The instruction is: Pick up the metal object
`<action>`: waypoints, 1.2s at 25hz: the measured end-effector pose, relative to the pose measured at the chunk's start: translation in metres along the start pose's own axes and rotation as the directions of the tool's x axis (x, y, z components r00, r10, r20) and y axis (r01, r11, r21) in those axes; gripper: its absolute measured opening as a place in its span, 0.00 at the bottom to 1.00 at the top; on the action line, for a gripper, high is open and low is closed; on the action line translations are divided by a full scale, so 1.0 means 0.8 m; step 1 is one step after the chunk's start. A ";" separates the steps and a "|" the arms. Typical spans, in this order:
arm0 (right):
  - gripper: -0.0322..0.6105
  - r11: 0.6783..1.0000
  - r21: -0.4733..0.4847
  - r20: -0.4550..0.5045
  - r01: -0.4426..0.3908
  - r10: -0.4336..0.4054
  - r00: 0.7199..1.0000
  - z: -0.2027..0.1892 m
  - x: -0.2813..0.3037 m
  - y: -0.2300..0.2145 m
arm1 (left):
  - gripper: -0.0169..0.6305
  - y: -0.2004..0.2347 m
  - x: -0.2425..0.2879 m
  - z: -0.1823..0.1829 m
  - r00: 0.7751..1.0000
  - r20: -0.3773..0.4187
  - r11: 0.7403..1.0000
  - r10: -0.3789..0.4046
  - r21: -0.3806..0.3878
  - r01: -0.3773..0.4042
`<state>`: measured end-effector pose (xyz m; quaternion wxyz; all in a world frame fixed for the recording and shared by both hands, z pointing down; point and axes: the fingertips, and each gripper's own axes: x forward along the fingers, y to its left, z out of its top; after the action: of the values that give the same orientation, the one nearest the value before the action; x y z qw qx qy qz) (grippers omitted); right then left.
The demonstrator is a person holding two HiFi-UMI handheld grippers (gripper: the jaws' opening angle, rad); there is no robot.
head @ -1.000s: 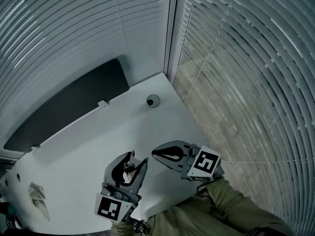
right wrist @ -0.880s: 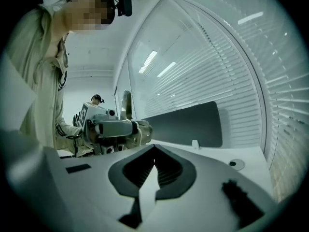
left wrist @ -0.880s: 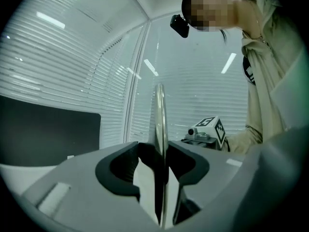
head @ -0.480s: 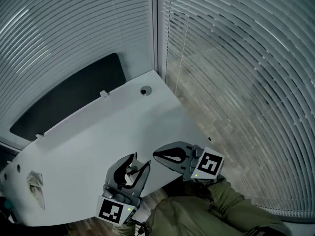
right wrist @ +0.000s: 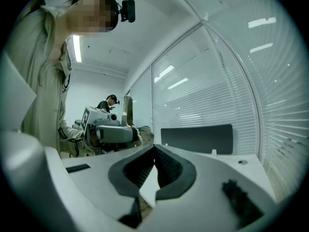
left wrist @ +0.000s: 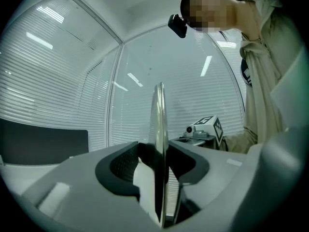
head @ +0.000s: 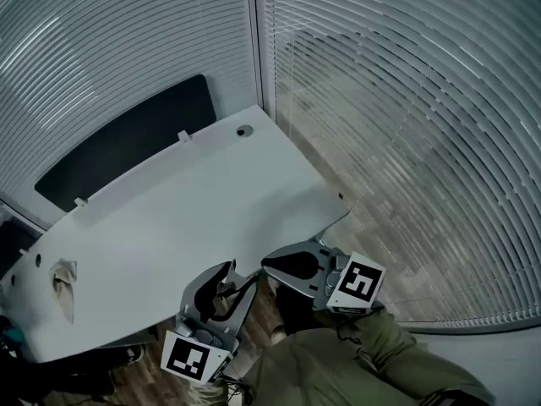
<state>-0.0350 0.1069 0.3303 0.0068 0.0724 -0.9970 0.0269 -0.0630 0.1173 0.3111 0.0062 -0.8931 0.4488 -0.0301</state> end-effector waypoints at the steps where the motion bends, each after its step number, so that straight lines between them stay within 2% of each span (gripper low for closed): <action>1: 0.05 1.000 -0.009 0.009 0.001 -0.001 1.000 0.005 -0.004 0.011 | 0.31 -0.008 -0.009 0.003 1.000 0.006 1.000 -0.005 0.005 0.004; 9: 0.05 0.992 -0.127 -0.002 -0.006 0.006 1.000 0.035 -0.029 0.054 | 0.32 -0.036 -0.036 0.028 0.998 0.062 1.000 0.023 0.002 -0.024; 13: 0.05 0.992 -0.122 0.000 -0.019 0.019 1.000 0.037 -0.046 0.051 | 0.32 -0.046 -0.022 0.029 0.998 0.055 0.999 0.043 -0.012 -0.042; 19: 0.05 0.992 -0.123 -0.004 -0.028 0.028 1.000 0.049 -0.069 0.043 | 0.32 -0.064 -0.003 0.032 0.999 0.036 0.999 0.031 -0.026 -0.030; 30: 0.05 0.991 -0.129 -0.009 -0.041 0.040 0.999 0.053 -0.070 0.044 | 0.31 -0.066 0.000 0.038 0.999 0.034 0.999 0.033 -0.023 -0.033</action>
<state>0.0153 0.1474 0.2849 0.0144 0.0516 -0.9979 -0.0372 -0.0191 0.1481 0.2826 0.0044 -0.8860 0.4636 -0.0095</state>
